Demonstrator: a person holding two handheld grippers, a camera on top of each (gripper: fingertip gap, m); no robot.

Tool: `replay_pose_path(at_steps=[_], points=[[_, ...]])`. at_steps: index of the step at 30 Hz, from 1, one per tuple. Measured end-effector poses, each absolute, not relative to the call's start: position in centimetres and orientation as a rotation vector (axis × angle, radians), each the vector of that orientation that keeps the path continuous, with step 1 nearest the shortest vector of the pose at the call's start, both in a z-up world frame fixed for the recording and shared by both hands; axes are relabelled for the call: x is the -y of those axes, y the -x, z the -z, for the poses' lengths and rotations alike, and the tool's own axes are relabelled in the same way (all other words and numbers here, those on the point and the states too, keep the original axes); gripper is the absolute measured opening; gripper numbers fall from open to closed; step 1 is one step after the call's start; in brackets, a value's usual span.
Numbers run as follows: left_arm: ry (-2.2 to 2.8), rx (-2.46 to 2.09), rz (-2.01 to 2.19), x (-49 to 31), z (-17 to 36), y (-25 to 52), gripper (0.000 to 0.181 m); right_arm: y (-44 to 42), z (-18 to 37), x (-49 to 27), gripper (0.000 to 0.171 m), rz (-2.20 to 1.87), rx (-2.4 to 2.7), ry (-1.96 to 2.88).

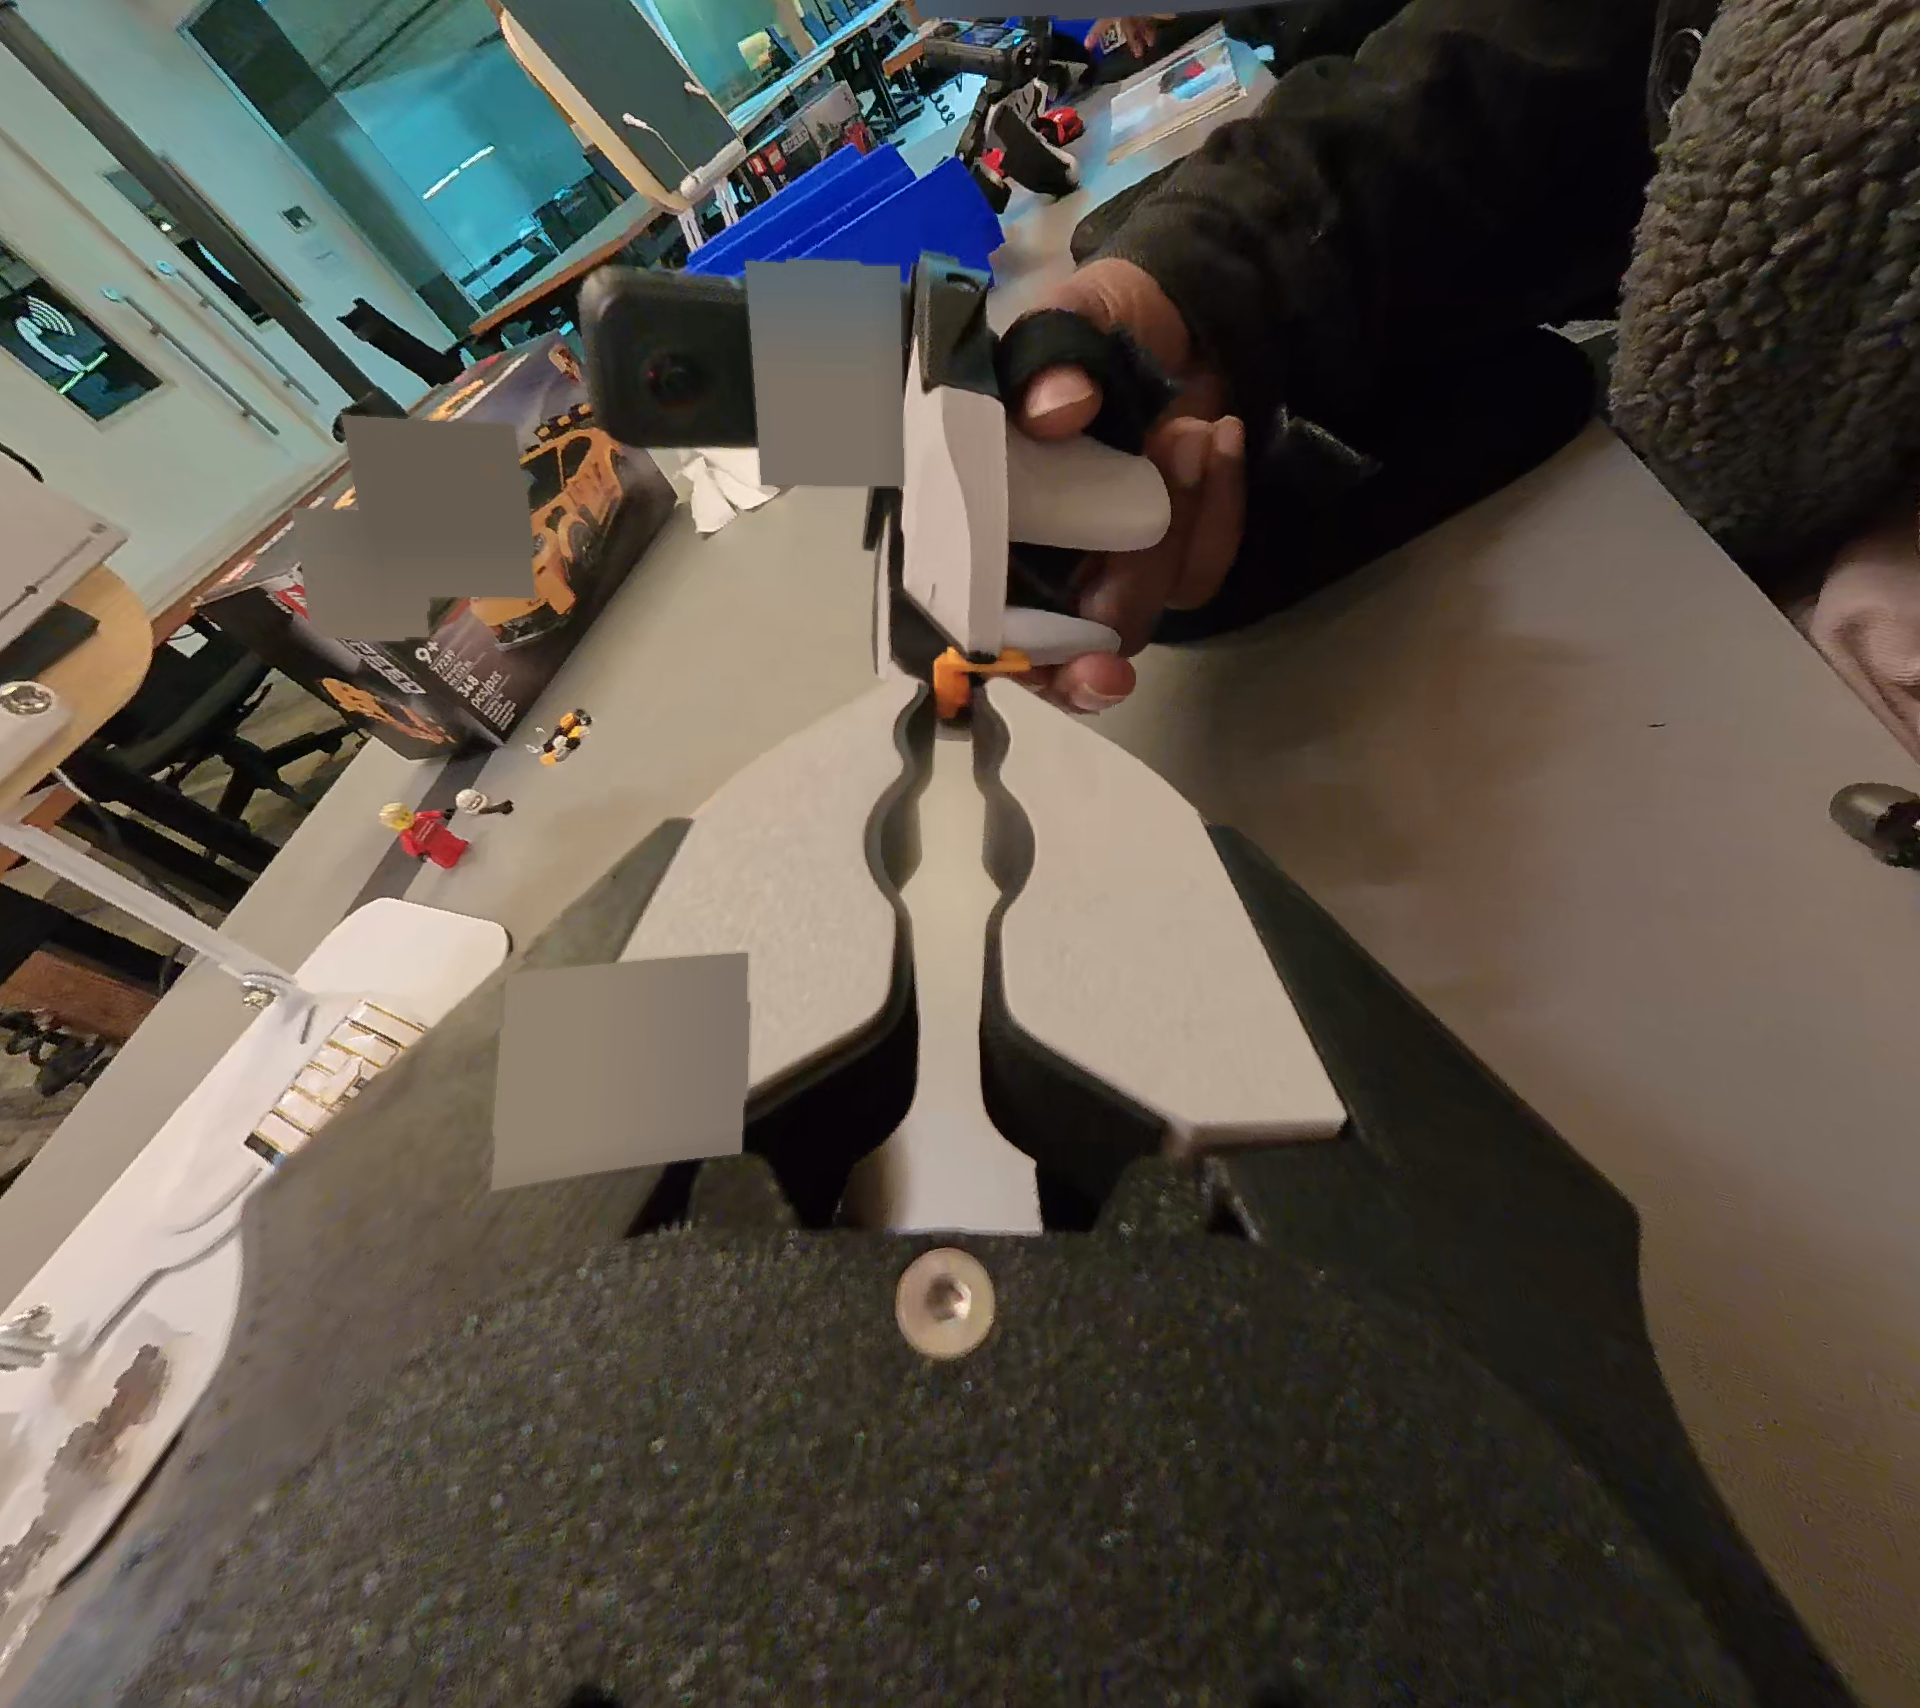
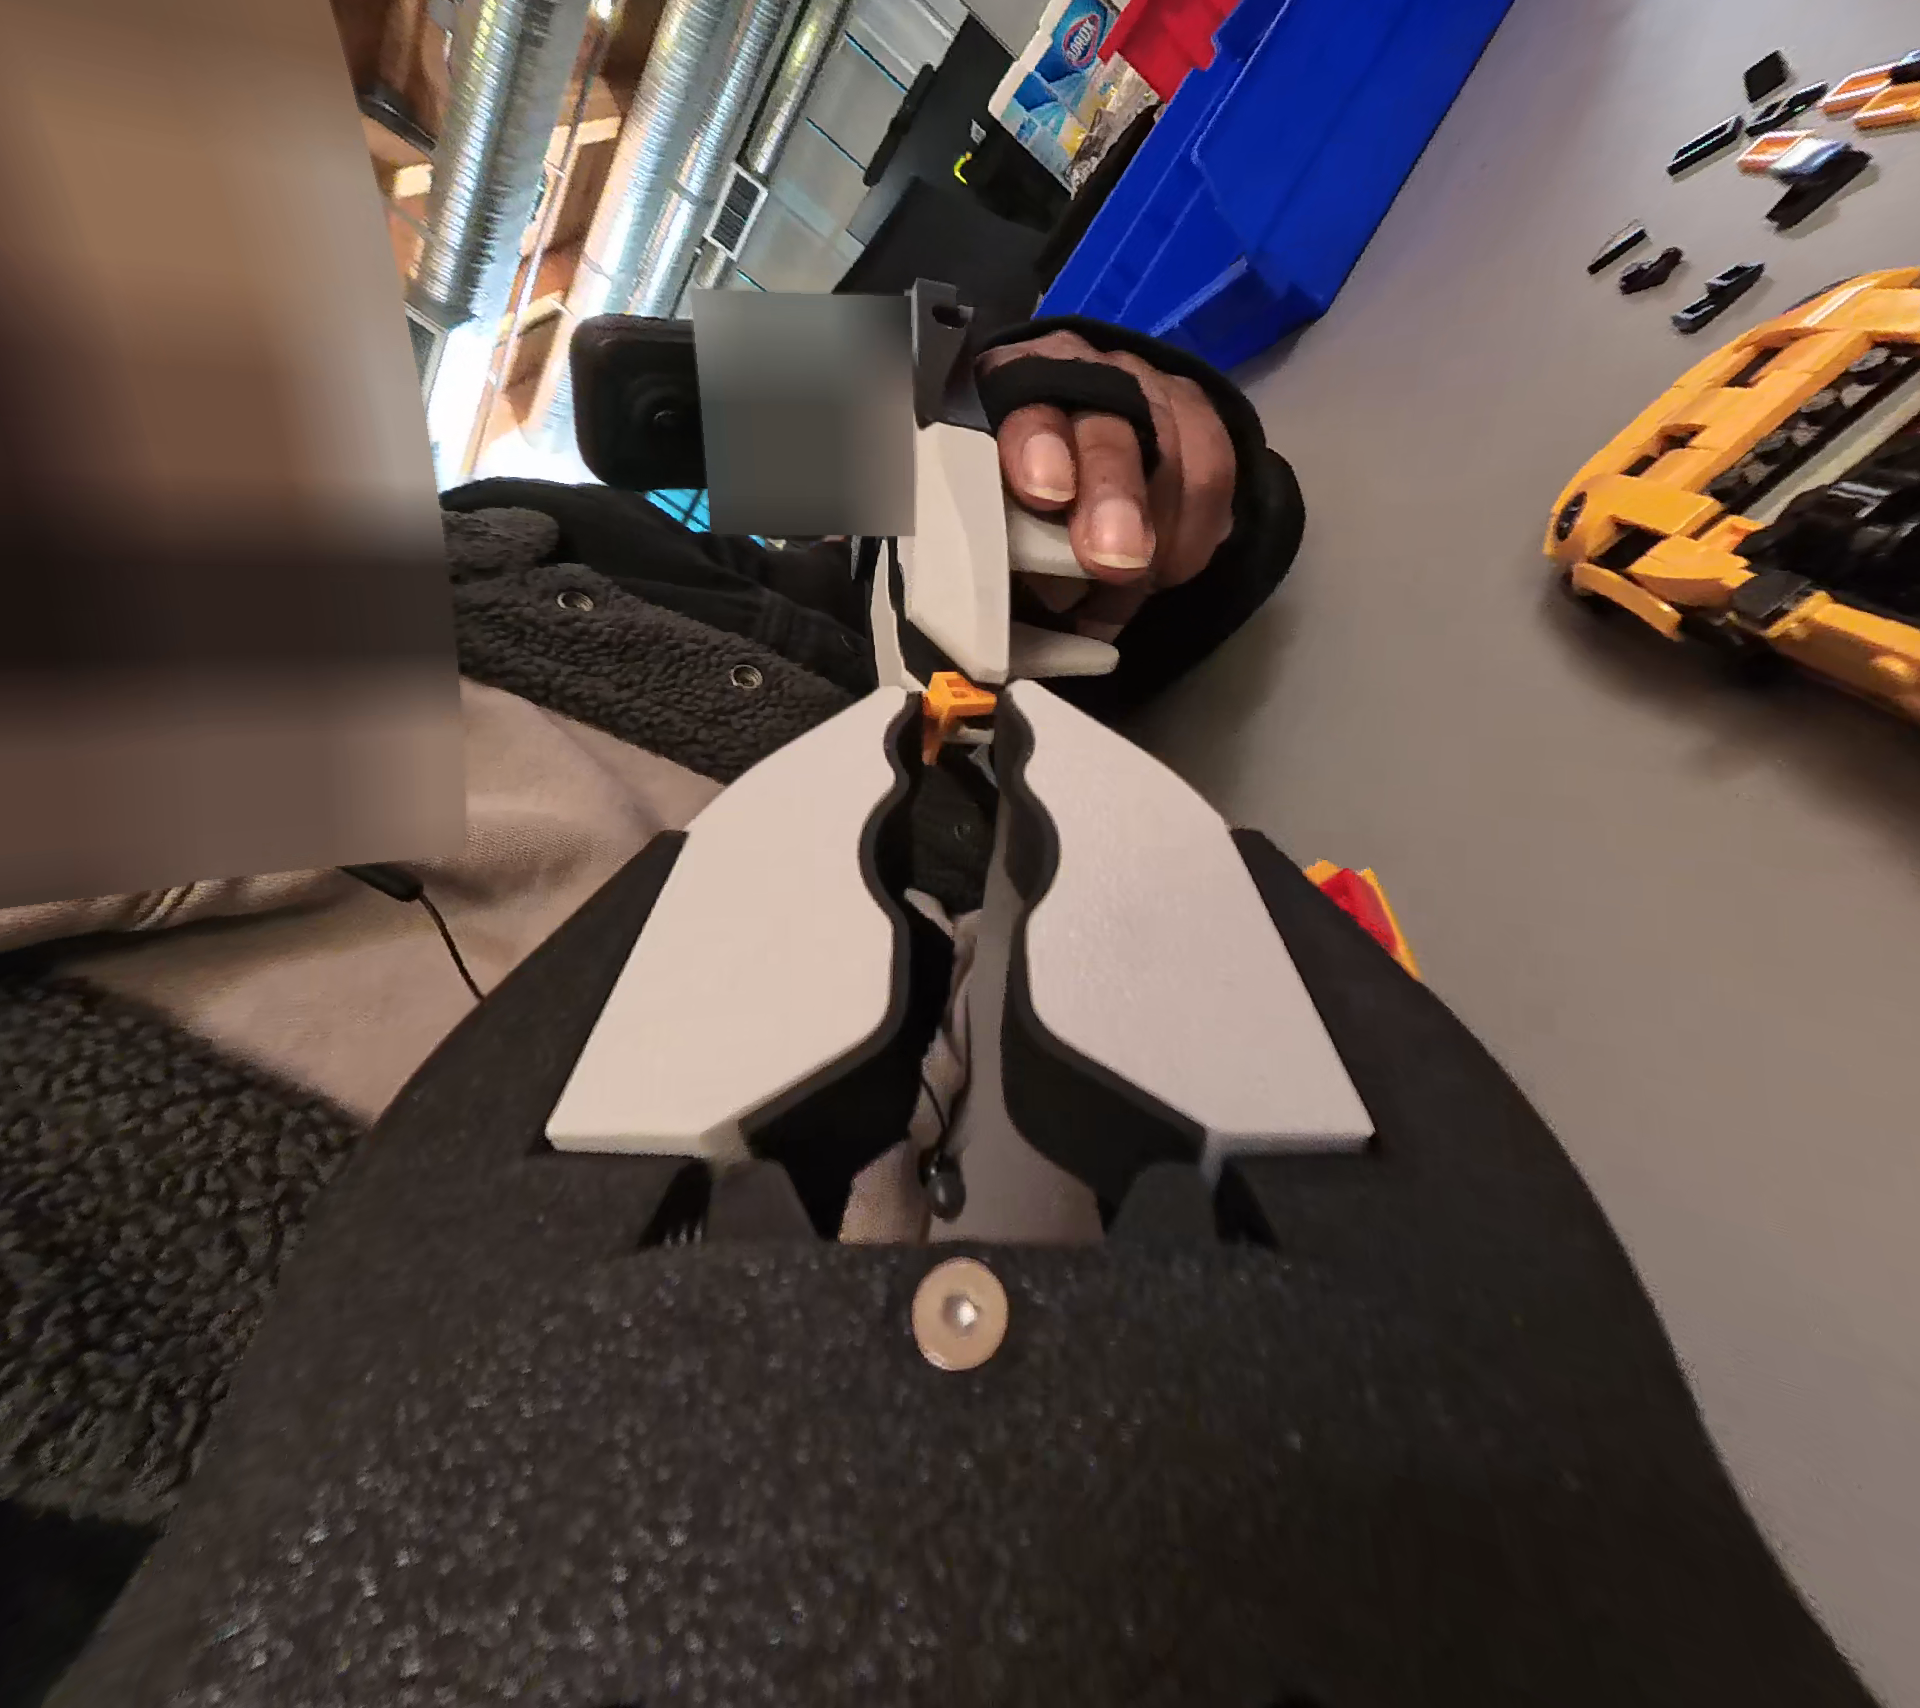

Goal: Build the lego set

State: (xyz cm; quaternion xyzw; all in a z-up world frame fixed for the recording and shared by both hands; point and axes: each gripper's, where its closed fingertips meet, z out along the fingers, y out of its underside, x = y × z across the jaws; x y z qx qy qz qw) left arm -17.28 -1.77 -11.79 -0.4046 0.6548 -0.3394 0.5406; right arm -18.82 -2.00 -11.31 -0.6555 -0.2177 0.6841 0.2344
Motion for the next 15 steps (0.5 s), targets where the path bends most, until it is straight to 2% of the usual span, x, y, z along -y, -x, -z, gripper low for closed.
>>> replay_pose_path(at_steps=[7, 15], points=[[1.126, -1.57, 0.932, 1.2, 12.2, 17.5, 0.005, 18.7, 11.6, 1.4, 0.013, -1.834, 0.571, 1.808], [1.598, -1.676, 1.113, -0.2, 16.2, 18.4, 0.004, 17.8, 13.8, 1.3, 0.016, -1.135, 1.0, 1.827]])
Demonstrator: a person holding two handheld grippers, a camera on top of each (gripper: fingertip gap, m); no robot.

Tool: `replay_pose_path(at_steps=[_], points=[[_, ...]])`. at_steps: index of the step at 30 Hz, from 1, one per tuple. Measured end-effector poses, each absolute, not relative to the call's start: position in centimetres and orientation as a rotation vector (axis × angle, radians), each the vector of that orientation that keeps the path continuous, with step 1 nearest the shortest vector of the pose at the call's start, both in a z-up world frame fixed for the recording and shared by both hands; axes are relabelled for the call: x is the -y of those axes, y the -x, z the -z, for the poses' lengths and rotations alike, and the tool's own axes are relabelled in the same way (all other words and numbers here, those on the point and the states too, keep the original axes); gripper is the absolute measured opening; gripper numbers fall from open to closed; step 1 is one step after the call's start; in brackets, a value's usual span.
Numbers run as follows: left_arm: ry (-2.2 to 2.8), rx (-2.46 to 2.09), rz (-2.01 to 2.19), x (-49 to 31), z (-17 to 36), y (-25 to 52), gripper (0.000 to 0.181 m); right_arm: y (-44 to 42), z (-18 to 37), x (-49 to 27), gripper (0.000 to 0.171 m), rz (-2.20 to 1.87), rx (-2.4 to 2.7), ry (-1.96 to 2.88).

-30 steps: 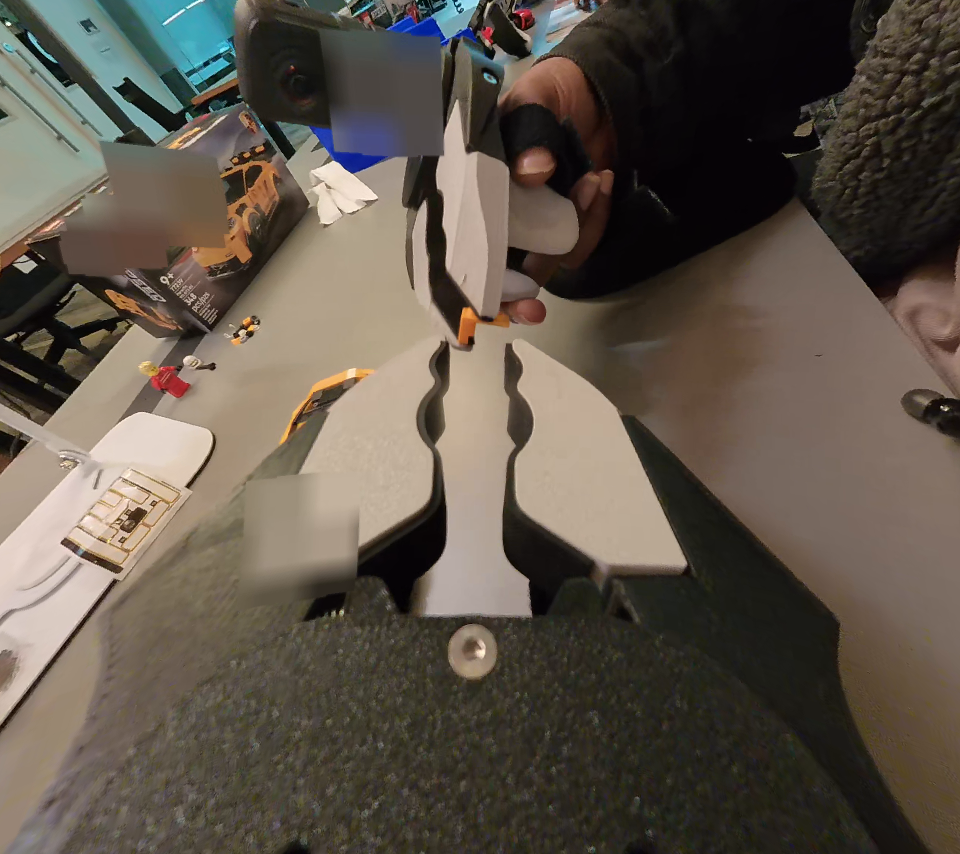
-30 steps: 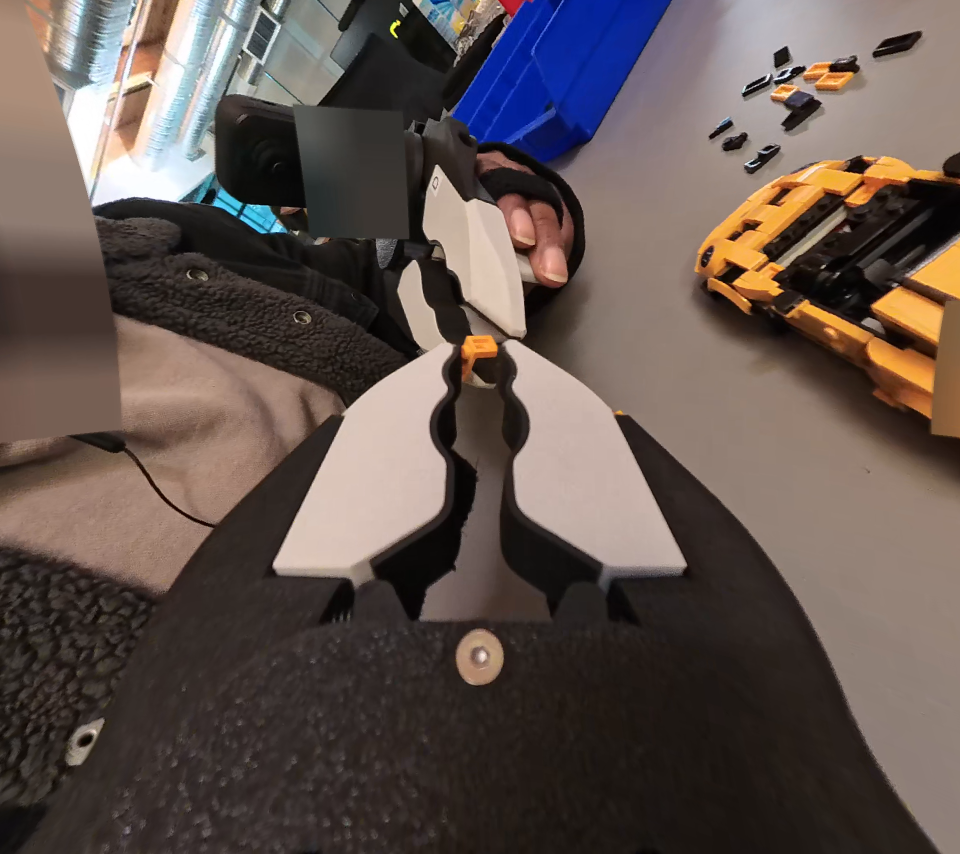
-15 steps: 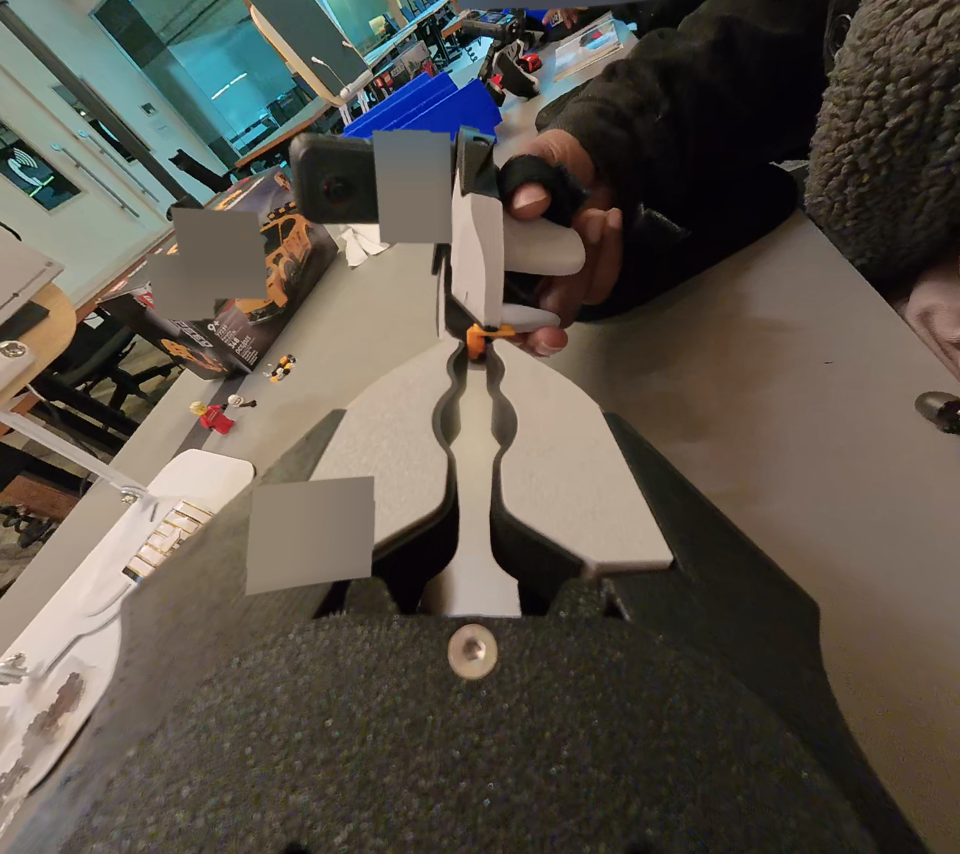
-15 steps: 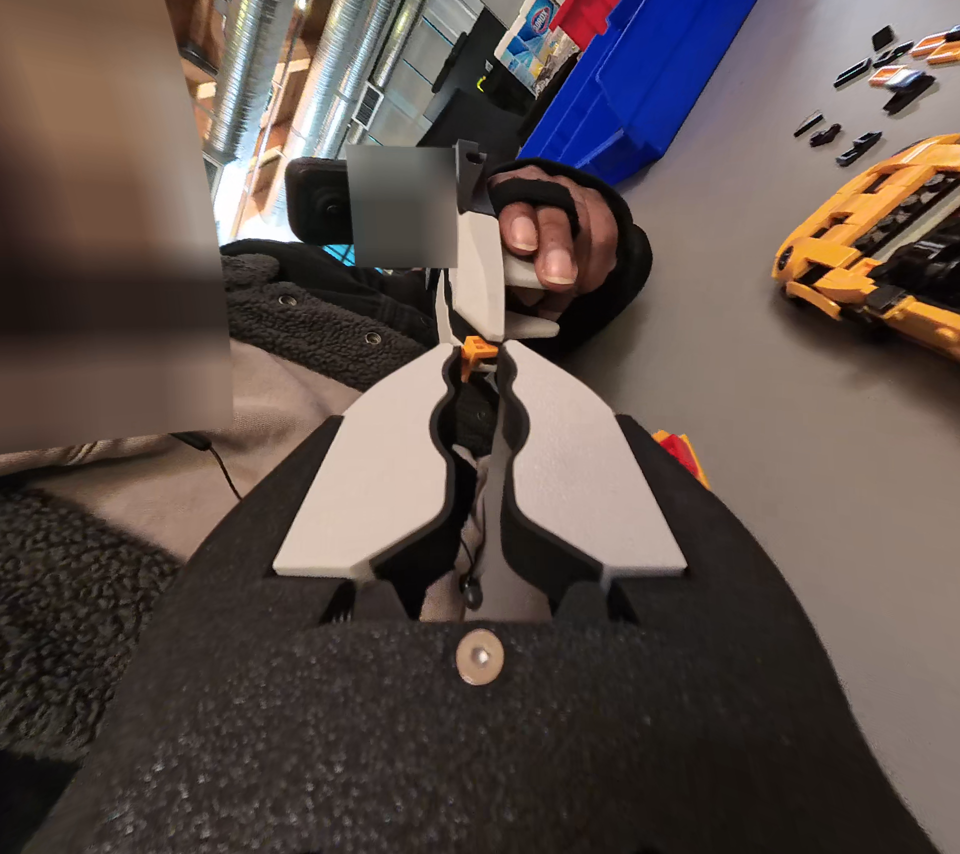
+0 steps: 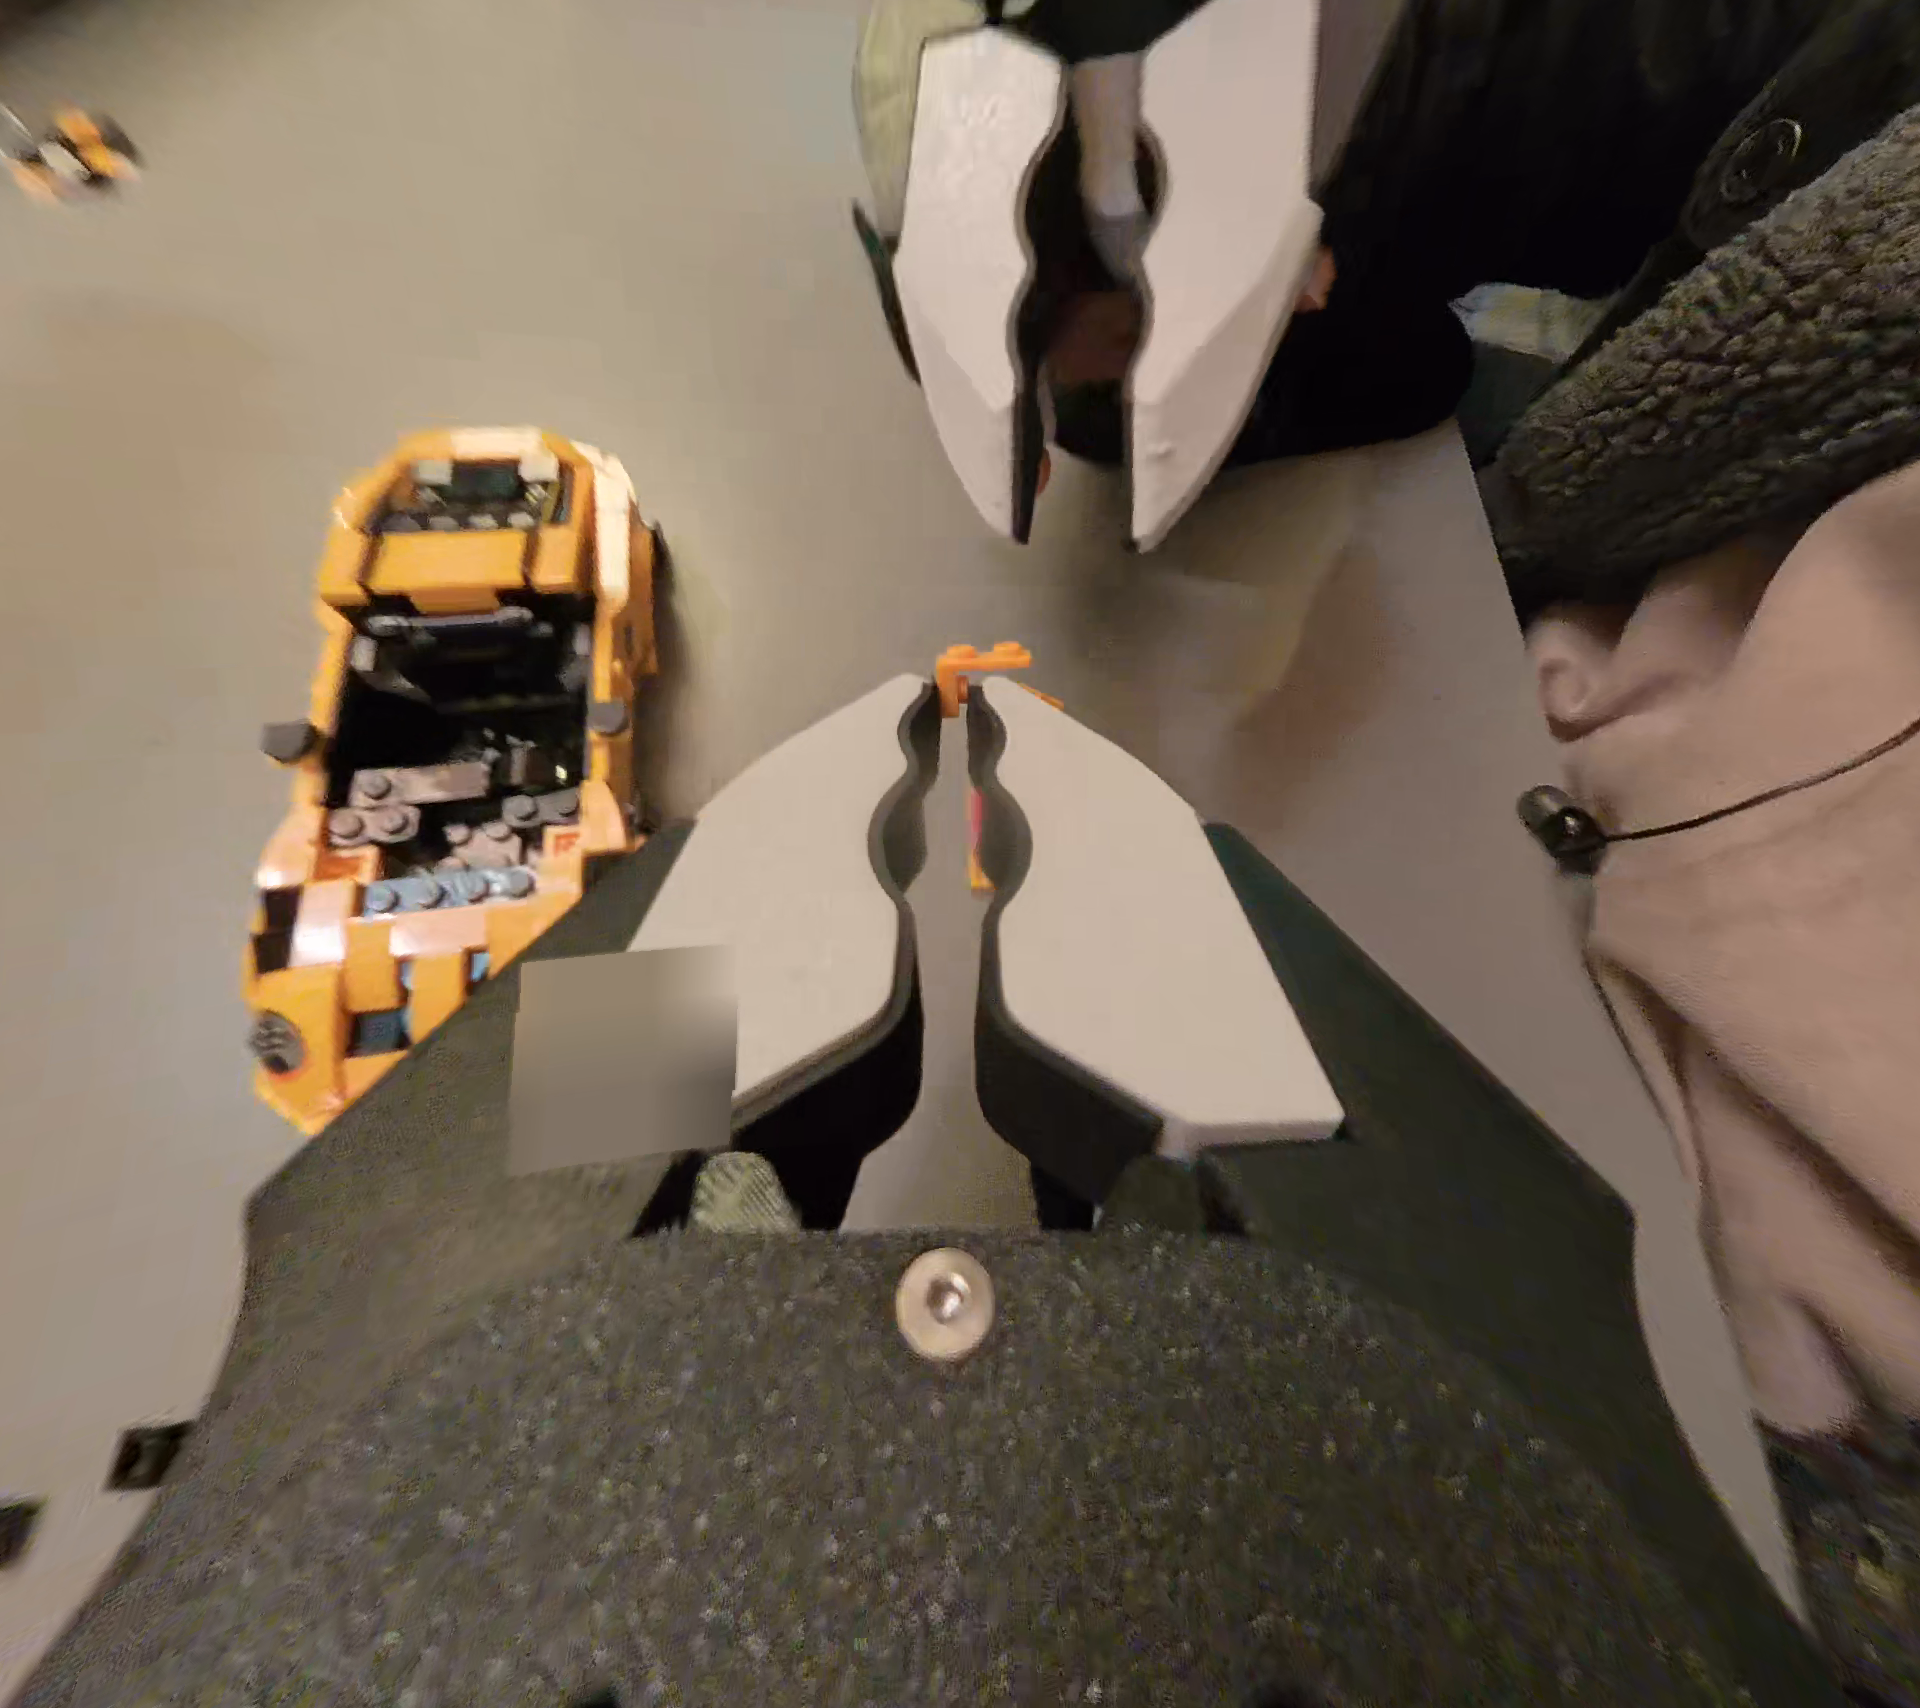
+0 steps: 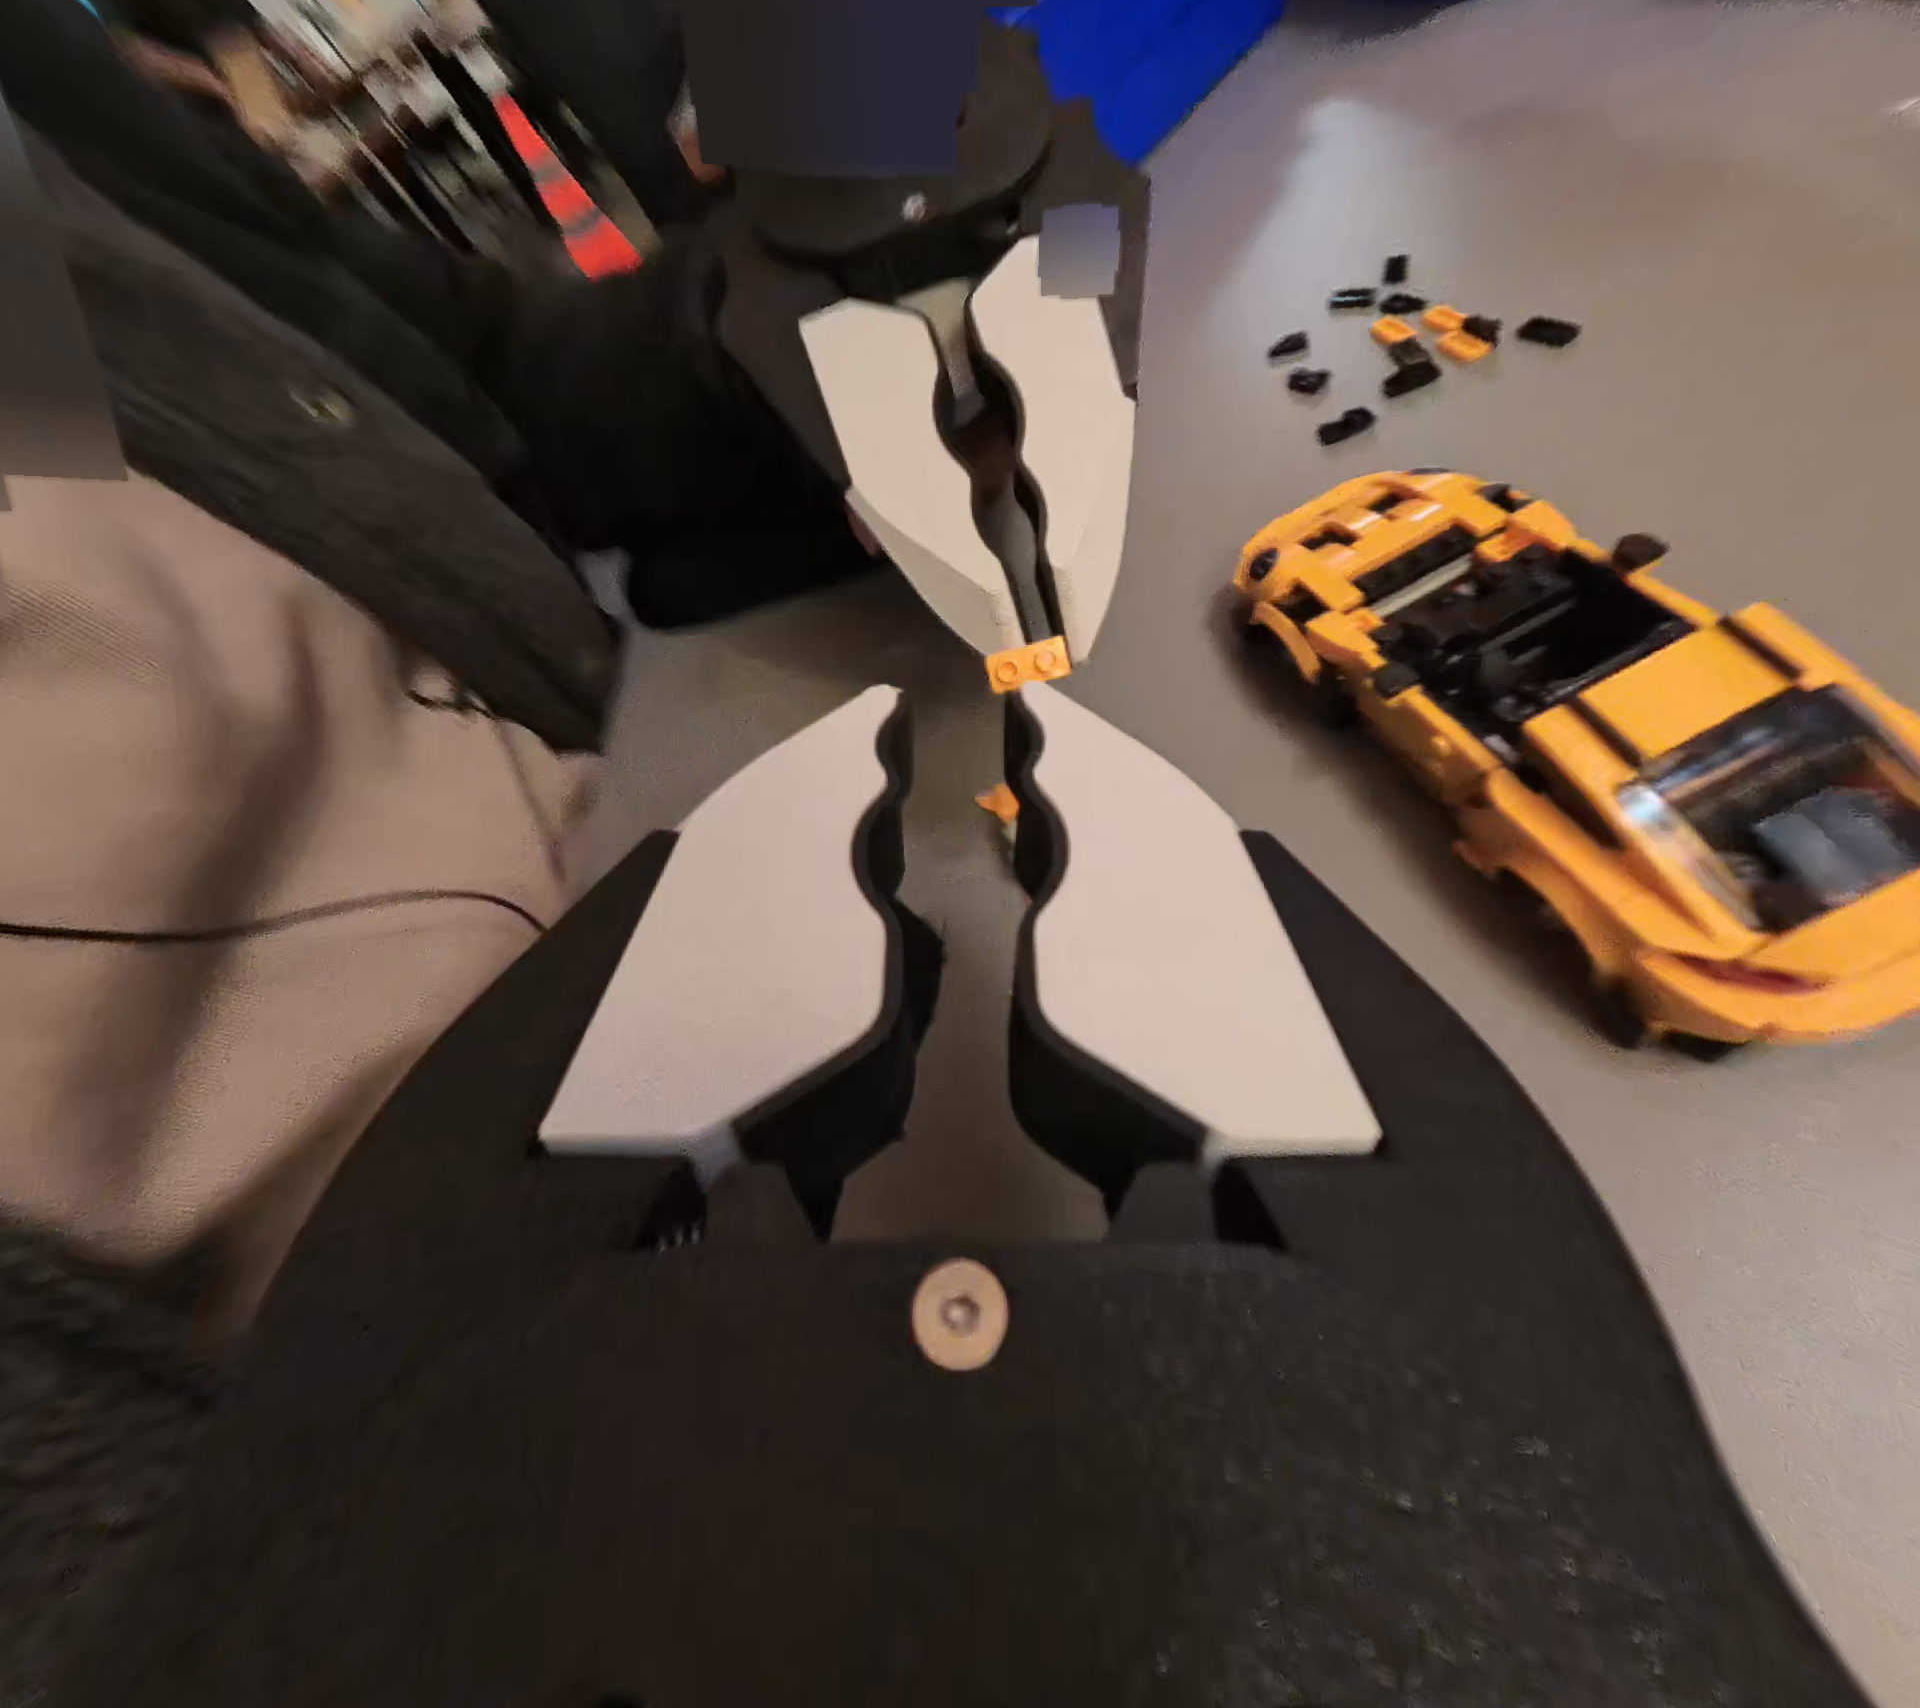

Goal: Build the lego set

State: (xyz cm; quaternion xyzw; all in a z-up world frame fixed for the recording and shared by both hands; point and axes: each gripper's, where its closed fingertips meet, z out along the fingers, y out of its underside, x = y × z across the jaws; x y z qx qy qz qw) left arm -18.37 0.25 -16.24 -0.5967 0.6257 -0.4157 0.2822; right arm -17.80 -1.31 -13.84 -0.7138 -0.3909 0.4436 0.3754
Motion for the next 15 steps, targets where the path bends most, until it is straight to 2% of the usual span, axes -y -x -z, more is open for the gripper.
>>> replay_pose_path(at_steps=[7, 15], points=[[1.911, -1.915, 1.15, 1.1, 19.1, 18.1, 0.004, 18.1, 17.0, 1.6, 0.018, -0.565, 1.357, 1.739], [2.149, -1.969, 1.26, 1.8, 18.8, 17.2, 0.004, 17.7, 17.9, 1.6, 0.016, -0.347, 1.458, 1.649]])
